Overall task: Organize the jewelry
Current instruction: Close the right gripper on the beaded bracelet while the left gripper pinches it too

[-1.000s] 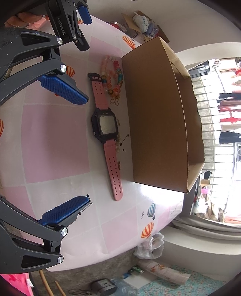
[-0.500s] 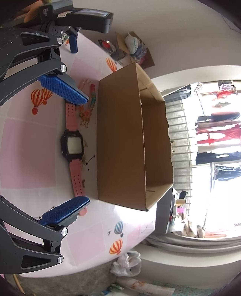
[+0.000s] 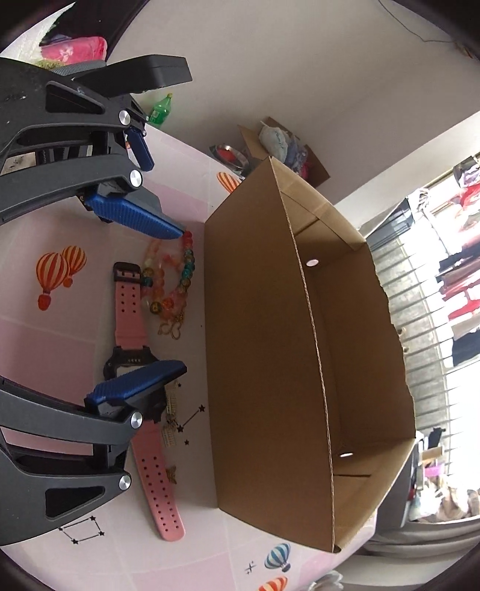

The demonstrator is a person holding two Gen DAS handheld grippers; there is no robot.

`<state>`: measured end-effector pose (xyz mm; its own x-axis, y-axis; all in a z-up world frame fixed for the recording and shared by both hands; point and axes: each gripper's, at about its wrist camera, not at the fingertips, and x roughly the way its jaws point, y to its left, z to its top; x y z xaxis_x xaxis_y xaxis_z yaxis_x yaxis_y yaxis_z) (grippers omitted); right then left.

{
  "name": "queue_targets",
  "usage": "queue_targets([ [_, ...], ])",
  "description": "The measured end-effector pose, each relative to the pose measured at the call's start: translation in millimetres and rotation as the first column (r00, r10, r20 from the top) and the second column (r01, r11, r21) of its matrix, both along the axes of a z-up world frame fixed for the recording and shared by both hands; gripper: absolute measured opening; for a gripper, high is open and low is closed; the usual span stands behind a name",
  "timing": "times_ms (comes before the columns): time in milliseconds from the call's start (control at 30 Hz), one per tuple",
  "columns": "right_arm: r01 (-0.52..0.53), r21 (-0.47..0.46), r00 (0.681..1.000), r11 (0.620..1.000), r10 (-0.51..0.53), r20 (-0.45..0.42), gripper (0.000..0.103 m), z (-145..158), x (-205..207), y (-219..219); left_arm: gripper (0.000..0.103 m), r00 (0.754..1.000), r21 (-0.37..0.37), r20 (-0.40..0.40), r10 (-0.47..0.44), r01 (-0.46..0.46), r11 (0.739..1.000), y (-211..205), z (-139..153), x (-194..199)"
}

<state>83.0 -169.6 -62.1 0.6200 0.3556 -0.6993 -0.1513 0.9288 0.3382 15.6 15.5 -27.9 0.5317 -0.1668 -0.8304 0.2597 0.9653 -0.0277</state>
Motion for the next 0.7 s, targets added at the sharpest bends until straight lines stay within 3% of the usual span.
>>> queue_targets([
  [133,-0.048,-0.035,0.998,0.998,0.047,-0.037,0.047,-5.2,12.0,11.3,0.098,0.999,-0.137,0.038,-0.031,0.036,0.990,8.8,13.6,3.8],
  [267,-0.086,-0.057,0.994,0.995,0.081,-0.076,0.035,-12.5,23.5,20.5,0.097,0.996,-0.133,0.080,-0.042,0.052,0.990,8.5,18.9,13.3],
  [433,-0.112,-0.074,0.987,0.991,0.102,-0.123,0.021,-22.2,34.8,23.8,0.078,0.993,-0.126,0.095,-0.070,0.082,0.989,5.6,23.0,25.5],
  [700,-0.141,-0.113,0.978,0.983,0.121,-0.170,0.016,-27.0,42.1,26.0,0.044,0.996,-0.134,0.006,-0.092,0.092,0.987,1.4,5.3,43.9],
])
